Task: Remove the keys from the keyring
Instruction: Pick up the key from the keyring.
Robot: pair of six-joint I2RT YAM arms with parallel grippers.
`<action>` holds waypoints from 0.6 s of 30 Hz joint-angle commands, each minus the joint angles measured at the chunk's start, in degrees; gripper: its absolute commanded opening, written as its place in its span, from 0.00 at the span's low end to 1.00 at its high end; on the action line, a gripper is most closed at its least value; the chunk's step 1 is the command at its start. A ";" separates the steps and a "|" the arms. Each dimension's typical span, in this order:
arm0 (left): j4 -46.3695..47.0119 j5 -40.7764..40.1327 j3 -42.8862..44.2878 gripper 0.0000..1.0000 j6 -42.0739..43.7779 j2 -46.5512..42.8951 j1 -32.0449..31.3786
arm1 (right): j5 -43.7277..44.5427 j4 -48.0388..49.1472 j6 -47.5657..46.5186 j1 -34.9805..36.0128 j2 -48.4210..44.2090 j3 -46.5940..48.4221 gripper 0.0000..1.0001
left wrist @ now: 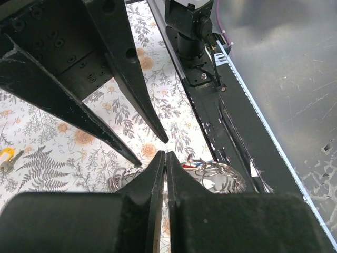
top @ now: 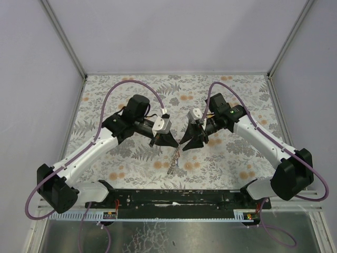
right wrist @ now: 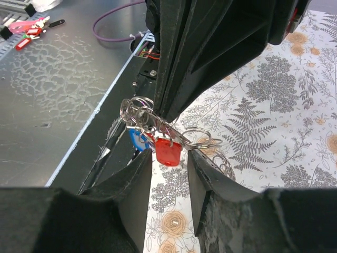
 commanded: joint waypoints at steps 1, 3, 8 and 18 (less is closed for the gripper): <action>3.07 -0.99 0.21 0.00 0.16 -2.10 -0.53 | -3.66 0.39 1.93 0.99 -0.53 1.69 0.38; 3.73 -1.65 0.12 0.00 -0.21 -2.39 -0.58 | -3.69 0.64 2.41 1.57 -0.40 1.56 0.35; 6.09 -2.45 -0.68 0.00 -1.70 -3.65 -0.63 | -2.27 2.86 4.88 2.20 -0.18 1.18 0.32; 6.42 -2.28 -0.68 0.00 -2.11 -4.33 -0.71 | -1.16 9.76 13.31 2.20 -0.44 0.09 0.32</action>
